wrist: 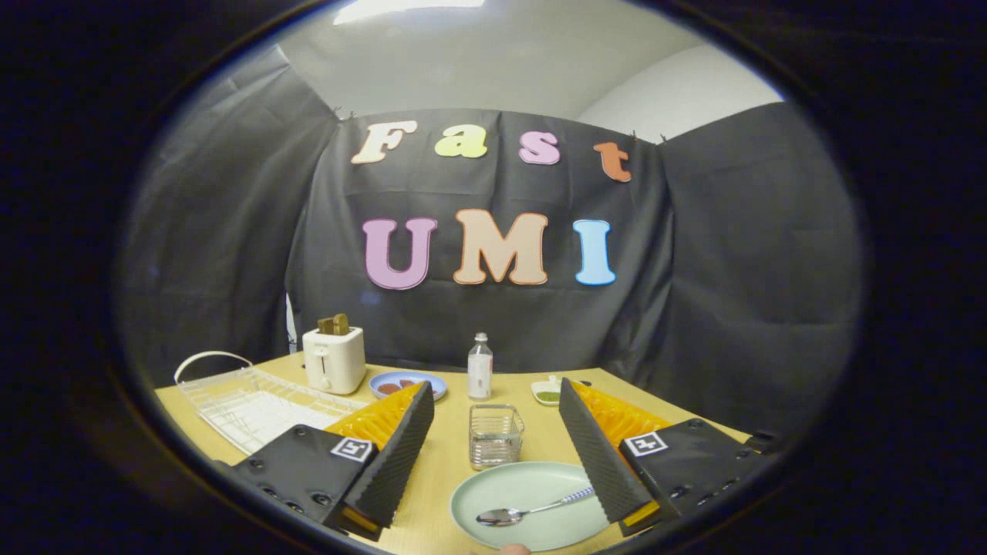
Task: Take the plate from the dish rack, then take the spoon from the basket and place it into the plate.
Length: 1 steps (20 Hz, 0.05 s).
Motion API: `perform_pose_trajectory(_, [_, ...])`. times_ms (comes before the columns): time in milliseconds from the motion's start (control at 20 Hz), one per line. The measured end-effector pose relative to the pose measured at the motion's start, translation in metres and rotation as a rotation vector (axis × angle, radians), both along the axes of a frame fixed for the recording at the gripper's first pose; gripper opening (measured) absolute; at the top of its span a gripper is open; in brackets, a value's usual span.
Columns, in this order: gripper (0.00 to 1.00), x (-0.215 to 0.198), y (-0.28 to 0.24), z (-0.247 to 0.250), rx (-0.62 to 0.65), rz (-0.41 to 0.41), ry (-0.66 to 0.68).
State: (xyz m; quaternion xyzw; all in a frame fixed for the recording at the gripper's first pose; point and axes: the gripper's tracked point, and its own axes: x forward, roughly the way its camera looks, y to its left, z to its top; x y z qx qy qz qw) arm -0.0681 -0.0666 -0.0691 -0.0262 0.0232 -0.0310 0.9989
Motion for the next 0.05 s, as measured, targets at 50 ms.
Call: perform_pose_trajectory(50, [1.0, 0.0001, 0.0107, 0.0009, -0.009, 0.018, -0.006])
